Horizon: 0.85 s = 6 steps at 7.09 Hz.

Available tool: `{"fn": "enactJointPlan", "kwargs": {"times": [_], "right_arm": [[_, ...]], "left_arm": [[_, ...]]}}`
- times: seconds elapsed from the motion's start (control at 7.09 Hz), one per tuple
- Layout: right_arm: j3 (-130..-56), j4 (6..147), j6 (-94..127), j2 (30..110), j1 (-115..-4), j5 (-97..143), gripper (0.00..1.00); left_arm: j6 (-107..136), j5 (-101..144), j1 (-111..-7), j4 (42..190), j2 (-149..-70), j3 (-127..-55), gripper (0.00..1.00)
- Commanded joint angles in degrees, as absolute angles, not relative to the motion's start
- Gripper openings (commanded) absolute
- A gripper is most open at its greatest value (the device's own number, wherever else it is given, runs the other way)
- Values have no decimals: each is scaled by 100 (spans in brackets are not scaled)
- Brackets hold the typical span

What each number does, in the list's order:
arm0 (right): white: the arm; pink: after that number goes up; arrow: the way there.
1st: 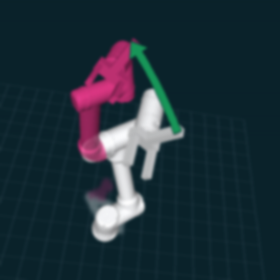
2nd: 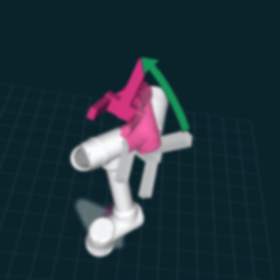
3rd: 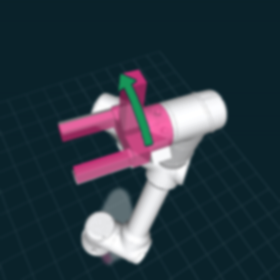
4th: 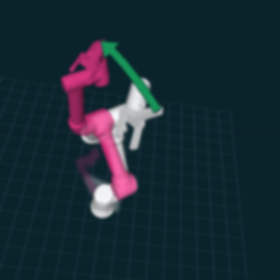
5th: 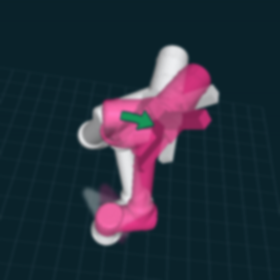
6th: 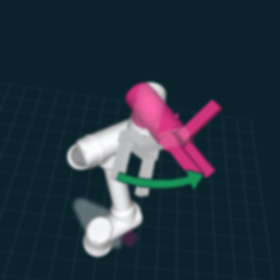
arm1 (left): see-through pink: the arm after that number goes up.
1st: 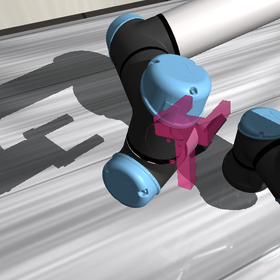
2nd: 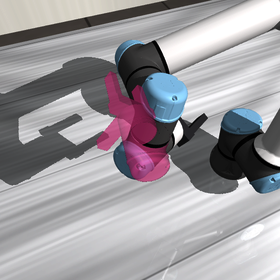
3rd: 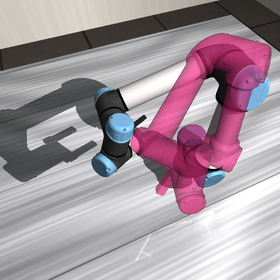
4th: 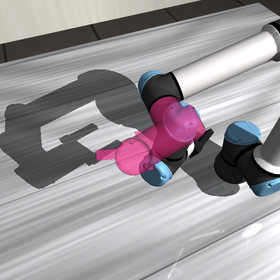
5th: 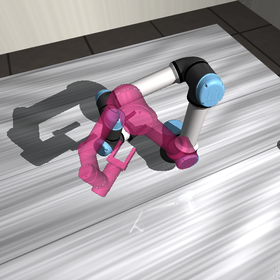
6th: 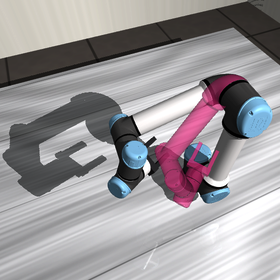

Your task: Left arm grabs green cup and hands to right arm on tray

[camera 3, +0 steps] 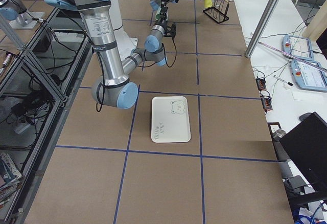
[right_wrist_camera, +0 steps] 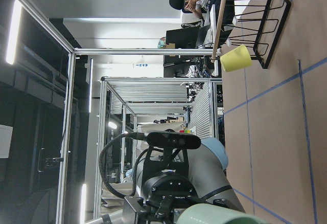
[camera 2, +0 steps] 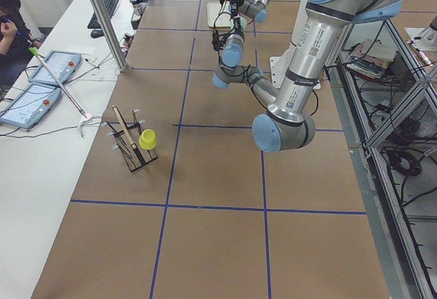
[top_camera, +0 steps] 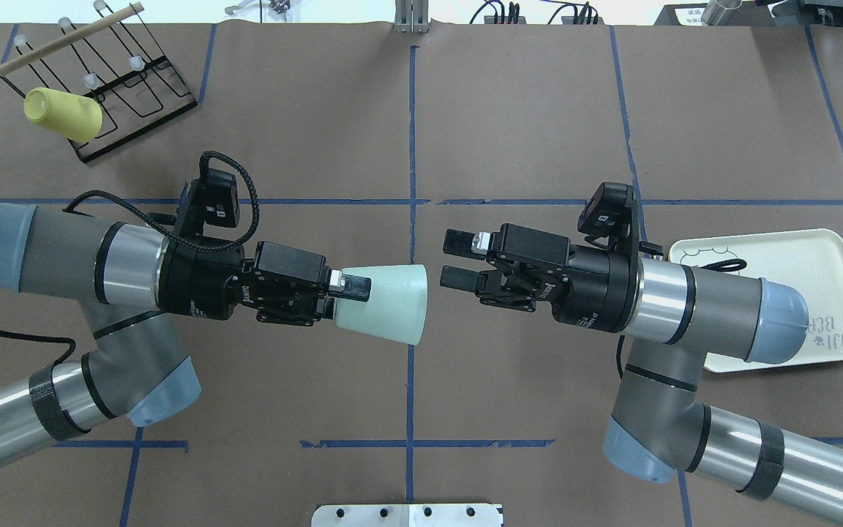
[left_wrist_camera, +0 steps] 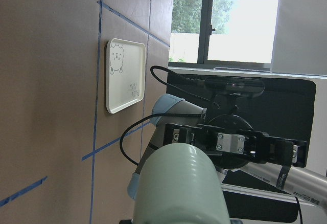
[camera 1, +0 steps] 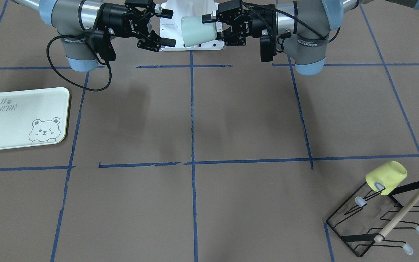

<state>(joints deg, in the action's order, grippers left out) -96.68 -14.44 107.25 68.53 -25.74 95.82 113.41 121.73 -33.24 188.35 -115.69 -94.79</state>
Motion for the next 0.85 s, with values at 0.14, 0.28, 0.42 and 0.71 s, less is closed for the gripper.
{"fn": "enactJointPlan", "kwargs": {"times": [0.14, 0.28, 0.42, 0.71], "right_arm": [[-9659, -1415, 10705, 6759, -2382, 9475, 99], [-9685, -1372, 10705, 6750, -2373, 9475, 99], [-9694, -1371, 10705, 6706, -2373, 9475, 99], [-9694, -1336, 10705, 6662, -2373, 9466, 97]], "left_arm": [[11461, 12112, -3314, 18817, -11610, -9475, 36], [11461, 12085, -3296, 18817, -11610, -9457, 36], [11461, 12085, -3296, 18817, -11610, -9448, 36], [11461, 12085, -3287, 18817, -11610, -9440, 36]]}}
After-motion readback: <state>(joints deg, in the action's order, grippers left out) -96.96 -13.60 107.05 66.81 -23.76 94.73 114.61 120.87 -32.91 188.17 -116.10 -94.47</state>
